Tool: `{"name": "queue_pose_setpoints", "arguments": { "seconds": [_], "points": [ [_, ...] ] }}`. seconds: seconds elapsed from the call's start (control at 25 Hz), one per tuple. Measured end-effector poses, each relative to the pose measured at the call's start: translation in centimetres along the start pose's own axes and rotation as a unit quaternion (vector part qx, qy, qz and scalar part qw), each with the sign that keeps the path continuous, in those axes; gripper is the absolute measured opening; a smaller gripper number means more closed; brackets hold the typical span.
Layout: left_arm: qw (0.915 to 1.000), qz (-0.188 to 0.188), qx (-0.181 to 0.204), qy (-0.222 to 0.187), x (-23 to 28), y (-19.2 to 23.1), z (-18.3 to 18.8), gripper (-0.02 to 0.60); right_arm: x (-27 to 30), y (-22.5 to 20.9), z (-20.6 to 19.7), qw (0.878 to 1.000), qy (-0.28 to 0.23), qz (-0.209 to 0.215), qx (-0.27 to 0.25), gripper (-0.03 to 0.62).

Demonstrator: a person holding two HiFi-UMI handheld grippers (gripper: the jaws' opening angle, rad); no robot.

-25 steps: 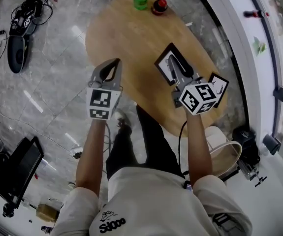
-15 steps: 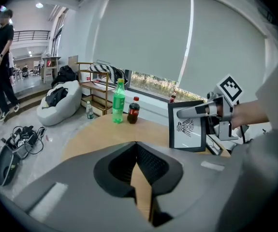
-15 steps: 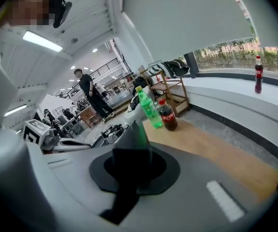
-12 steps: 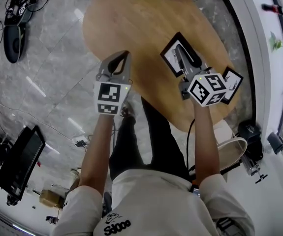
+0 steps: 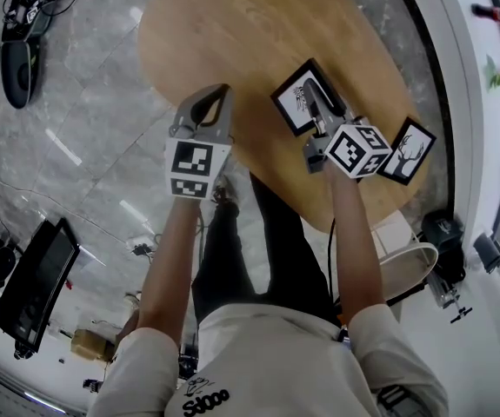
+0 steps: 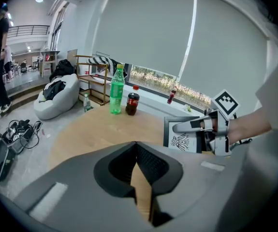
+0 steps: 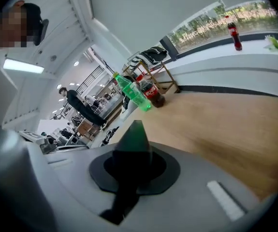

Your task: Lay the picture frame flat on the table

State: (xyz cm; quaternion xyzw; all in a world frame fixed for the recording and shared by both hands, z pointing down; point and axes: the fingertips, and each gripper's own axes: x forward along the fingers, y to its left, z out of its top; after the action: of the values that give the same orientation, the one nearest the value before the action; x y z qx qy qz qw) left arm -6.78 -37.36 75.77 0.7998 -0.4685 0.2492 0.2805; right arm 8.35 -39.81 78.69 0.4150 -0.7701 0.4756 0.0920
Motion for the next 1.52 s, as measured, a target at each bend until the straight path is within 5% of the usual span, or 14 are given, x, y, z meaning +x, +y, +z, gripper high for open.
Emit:
{"name": "queue_pose_setpoints", "arguments": {
  "seconds": [0.36,1.0,1.52],
  "points": [
    [0.9999,-0.012,0.003,0.005,0.3,-0.8,-0.5,0.009,-0.1,-3.1,-2.3,0.995,-0.011,-0.025,0.093,0.015],
    [0.9996,-0.022,0.010,0.013,0.2,-2.3,-1.7,0.009,-0.8,-6.8,-5.6,0.983,0.001,-0.087,0.161,0.063],
    [0.9990,-0.042,0.007,0.016,0.7,-3.8,-2.1,0.011,-1.5,-7.7,-7.8,0.985,0.030,-0.111,0.126,0.161]
  ]
}}
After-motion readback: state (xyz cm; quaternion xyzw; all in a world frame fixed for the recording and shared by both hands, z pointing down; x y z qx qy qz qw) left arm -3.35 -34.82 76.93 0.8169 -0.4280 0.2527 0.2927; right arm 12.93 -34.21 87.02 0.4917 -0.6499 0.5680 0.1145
